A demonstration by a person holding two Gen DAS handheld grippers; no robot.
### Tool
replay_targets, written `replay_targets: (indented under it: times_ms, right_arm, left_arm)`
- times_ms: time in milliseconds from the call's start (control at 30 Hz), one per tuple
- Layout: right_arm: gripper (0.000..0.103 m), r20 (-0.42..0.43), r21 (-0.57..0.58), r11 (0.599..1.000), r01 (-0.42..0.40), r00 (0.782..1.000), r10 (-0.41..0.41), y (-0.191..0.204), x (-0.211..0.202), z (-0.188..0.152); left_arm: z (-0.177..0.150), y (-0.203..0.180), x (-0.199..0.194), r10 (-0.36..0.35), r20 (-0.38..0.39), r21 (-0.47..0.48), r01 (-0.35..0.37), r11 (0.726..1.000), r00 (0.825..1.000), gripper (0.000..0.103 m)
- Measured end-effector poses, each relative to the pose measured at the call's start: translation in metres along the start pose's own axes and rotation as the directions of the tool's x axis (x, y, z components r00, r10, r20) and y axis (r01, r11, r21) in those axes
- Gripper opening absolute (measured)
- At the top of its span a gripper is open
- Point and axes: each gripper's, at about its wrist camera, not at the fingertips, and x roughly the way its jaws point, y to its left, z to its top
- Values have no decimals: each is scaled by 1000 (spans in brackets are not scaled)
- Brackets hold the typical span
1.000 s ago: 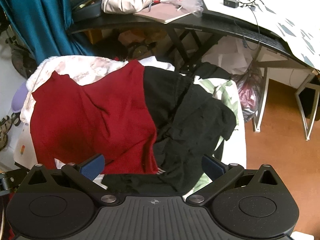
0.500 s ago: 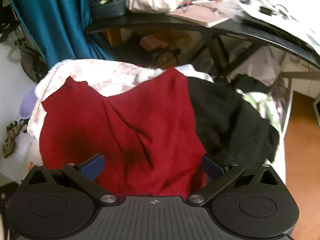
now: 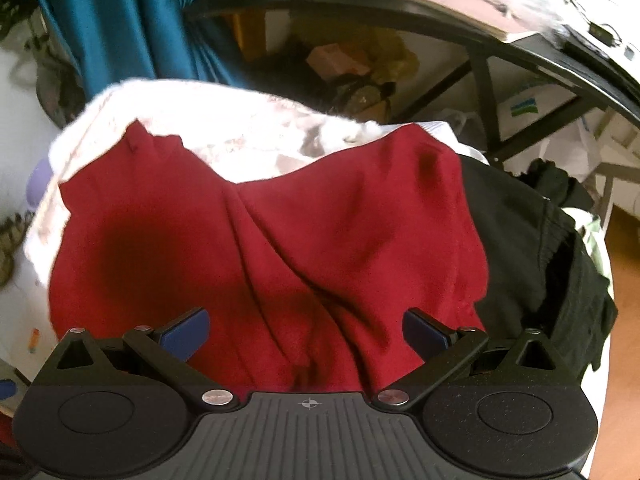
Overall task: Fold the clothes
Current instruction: 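Grasp the sweater's shoulder edge with the left gripper while the right gripper approaches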
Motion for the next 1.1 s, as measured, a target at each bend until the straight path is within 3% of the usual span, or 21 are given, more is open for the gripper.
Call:
replay_targets:
  times_ms: [133,267,400,500,567,600,700,733,800,867,967,1033,1067,1100]
  right_arm:
    - [102,-42,6,1000,0,999,0,9,30,9]
    - [102,-50,-22,1000,3,999,-4,22,52,21]
    - [102,-60,-72,997,3,998,-8,32,68,29]
    - [102,-67,-101,995,3,998,-10,36,75,34]
    - [102,-63,-113,994,4,998,-11,36,78,37]
    - [102,-61,-119,993,4,998,-11,36,79,38]
    - [102,-62,-106,994,3,998,-9,32,79,41]
    - [102,-63,-100,995,1,998,-8,30,79,42]
    - [102,-60,-91,996,-3,998,-2,26,78,42]
    - [102,-60,-90,996,-2,998,-4,24,78,42]
    - [102,-57,-88,996,0,998,-5,19,80,43]
    - [102,-53,-88,996,8,998,-13,17,82,43]
    - [102,-53,-89,996,16,998,-20,16,84,44]
    - [102,-49,-85,996,19,999,-23,15,84,45]
  left_arm:
    - [15,24,23,63,35,-4,-63,998,997,99]
    - [29,53,33,-32,82,-92,39,995,996,99]
    - [40,65,46,-17,128,-112,31,993,992,99]
    - [42,77,52,-48,170,-218,85,972,984,98]
    - [39,80,51,-120,224,-264,179,948,967,85]
    - [37,76,49,-145,218,-261,201,944,965,72]
    - [33,65,44,-228,203,-242,274,931,952,59]
    - [31,62,41,-263,202,-228,306,924,943,50]
    - [29,61,41,-354,186,-241,392,888,916,43]
    - [28,61,41,-395,181,-244,430,869,901,43]
    - [33,61,57,-353,128,-276,375,885,927,48]
    - [36,59,68,-318,82,-292,328,898,944,45]
    - [38,57,72,-305,65,-288,310,906,950,40]
    - [40,54,75,-291,47,-285,292,913,955,18]
